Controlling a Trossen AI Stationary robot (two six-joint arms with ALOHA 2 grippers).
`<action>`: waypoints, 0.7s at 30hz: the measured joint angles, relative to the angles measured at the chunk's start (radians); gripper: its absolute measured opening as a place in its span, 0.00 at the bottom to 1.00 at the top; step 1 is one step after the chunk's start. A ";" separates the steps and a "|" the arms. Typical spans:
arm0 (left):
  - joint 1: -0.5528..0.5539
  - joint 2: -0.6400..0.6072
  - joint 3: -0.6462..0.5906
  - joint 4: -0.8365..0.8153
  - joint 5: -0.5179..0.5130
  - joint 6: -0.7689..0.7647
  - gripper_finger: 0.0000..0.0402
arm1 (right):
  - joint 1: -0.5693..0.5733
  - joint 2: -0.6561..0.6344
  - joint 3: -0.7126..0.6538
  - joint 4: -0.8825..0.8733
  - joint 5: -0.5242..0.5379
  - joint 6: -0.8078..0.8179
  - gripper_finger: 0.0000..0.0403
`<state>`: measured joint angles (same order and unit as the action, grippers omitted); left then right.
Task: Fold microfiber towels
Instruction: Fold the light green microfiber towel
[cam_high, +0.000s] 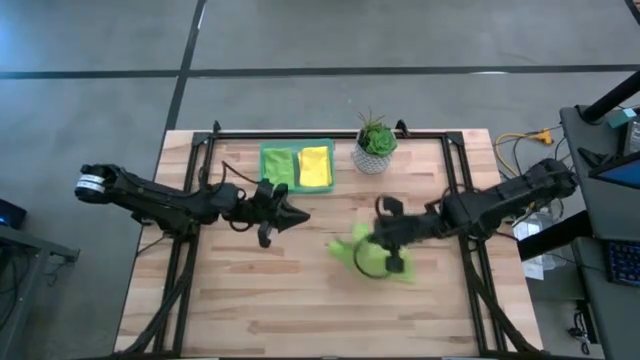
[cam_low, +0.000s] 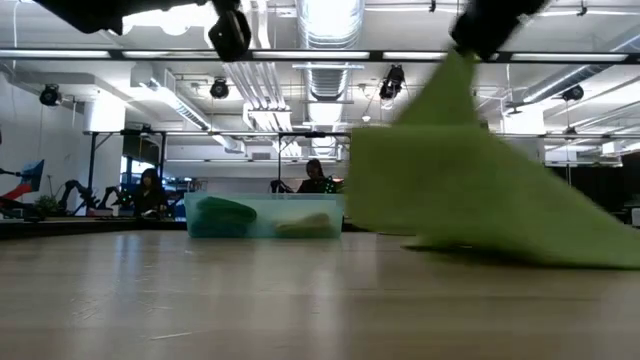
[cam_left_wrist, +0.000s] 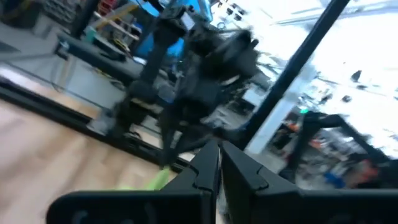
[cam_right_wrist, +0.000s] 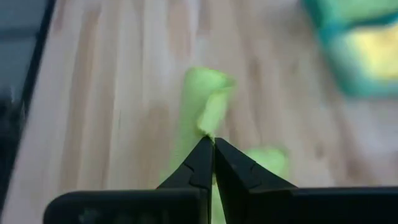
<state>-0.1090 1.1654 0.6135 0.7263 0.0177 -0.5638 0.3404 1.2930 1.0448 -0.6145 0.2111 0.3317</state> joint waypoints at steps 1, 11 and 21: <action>0.007 0.006 0.014 -0.014 0.000 0.026 0.01 | -0.021 0.018 0.044 0.001 0.011 -0.001 0.02; 0.087 0.044 0.242 -0.360 0.183 0.395 0.14 | -0.142 0.202 0.421 -0.069 0.044 -0.079 0.02; 0.195 0.043 0.353 -0.564 0.309 0.409 0.50 | -0.144 0.336 0.586 -0.141 0.068 -0.055 0.02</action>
<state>0.0860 1.2080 0.9664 0.1624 0.3270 -0.1553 0.1959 1.6294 1.6312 -0.7550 0.2792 0.2771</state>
